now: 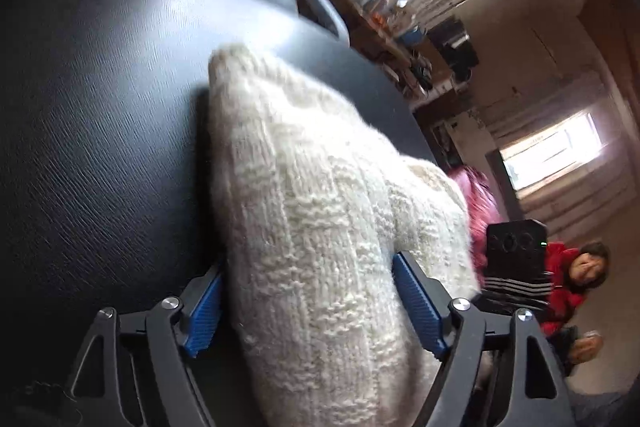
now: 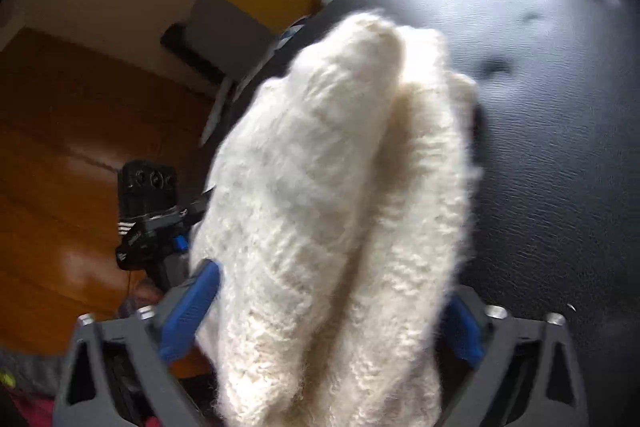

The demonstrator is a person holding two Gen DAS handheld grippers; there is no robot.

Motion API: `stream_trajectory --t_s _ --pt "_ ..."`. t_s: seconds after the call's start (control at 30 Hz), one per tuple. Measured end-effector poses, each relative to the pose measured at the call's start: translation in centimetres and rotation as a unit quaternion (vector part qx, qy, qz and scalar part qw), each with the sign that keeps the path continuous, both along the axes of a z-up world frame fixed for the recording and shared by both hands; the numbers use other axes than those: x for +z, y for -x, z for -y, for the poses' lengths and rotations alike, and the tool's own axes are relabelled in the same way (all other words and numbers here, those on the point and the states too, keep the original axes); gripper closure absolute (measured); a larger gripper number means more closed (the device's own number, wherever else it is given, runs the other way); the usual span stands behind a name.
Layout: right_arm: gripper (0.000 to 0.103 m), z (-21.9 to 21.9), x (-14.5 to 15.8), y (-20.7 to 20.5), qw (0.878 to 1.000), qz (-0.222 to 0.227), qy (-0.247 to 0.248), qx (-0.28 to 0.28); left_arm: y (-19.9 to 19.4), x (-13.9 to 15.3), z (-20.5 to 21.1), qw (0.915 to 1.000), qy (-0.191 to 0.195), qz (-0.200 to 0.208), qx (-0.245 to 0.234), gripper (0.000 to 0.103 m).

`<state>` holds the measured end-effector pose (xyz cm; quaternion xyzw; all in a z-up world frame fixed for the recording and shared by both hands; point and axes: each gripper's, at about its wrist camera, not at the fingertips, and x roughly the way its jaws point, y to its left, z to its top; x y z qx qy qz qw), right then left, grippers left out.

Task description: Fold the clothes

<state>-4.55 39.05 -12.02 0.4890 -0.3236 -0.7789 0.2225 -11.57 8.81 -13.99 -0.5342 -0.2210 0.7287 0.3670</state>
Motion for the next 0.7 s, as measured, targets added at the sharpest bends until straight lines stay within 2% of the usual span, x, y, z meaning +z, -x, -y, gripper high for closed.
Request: stream_trajectory --t_s 0.03,0.07,0.2,0.23,0.33,0.4,0.53,0.7 --pt "0.025 0.2 0.2 -0.4 1.000 -0.001 -0.021 -0.001 0.2 -0.1 0.0 0.9999 -0.003 0.012 0.000 0.032" --pt "0.032 0.5 0.5 -0.8 0.999 -0.006 -0.040 0.001 0.2 -0.2 -0.2 0.9998 -0.002 0.017 -0.002 0.042" --pt "0.040 1.0 1.2 -2.7 0.998 -0.022 -0.063 -0.015 -1.7 1.7 -1.5 0.9984 0.030 -0.048 -0.008 0.058" --pt "0.041 0.7 1.3 -3.3 0.998 -0.026 -0.058 -0.023 -2.2 2.4 -1.7 0.9978 0.031 -0.059 -0.008 0.059" --pt "0.042 -0.3 1.6 -5.0 0.998 -0.037 -0.034 -0.044 -3.0 4.1 -1.9 0.9966 -0.018 -0.077 -0.025 0.060" --pt "0.042 -1.2 1.8 -6.2 0.998 -0.043 -0.017 -0.053 -3.2 5.0 -2.9 0.9949 -0.034 -0.086 -0.041 0.060" --pt "0.042 -3.3 3.3 -8.3 0.995 -0.064 -0.009 -0.071 -3.1 6.8 -6.7 0.9893 -0.055 -0.104 -0.086 0.060" --pt "0.042 -7.4 6.0 -11.6 0.988 -0.093 -0.014 -0.121 -1.4 8.5 -12.8 0.9822 -0.070 -0.116 -0.131 0.060"
